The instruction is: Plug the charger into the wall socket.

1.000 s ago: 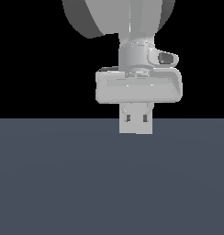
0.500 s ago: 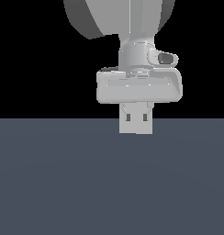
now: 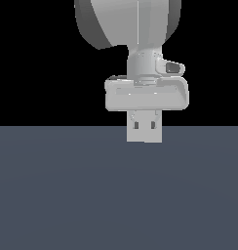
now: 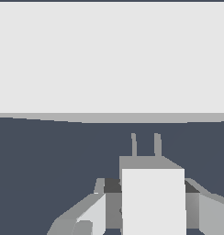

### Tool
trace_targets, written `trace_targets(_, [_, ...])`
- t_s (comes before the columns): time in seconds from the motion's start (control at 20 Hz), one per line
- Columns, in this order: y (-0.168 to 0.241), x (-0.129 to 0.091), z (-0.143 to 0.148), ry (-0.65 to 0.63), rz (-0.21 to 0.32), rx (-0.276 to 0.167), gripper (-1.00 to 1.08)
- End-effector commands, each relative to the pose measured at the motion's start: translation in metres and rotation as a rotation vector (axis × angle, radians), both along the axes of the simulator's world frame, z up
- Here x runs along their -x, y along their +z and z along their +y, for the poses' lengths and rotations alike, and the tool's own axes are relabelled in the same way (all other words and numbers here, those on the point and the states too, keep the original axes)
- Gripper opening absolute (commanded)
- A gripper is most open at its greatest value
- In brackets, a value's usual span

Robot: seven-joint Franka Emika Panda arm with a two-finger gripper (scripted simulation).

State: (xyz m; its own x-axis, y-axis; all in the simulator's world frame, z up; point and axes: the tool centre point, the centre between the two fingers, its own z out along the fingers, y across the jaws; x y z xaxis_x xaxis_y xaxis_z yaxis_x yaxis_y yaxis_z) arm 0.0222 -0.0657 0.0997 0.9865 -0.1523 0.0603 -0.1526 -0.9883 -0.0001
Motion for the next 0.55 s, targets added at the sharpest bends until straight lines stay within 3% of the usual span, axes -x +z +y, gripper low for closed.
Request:
trace_targets(0.0, [0.000, -0.009, -0.001, 0.000, 0.000, 0.000, -1.00])
trace_targets(0.5, [0.000, -0.024, -0.004, -0.001, 0.000, 0.000, -1.00])
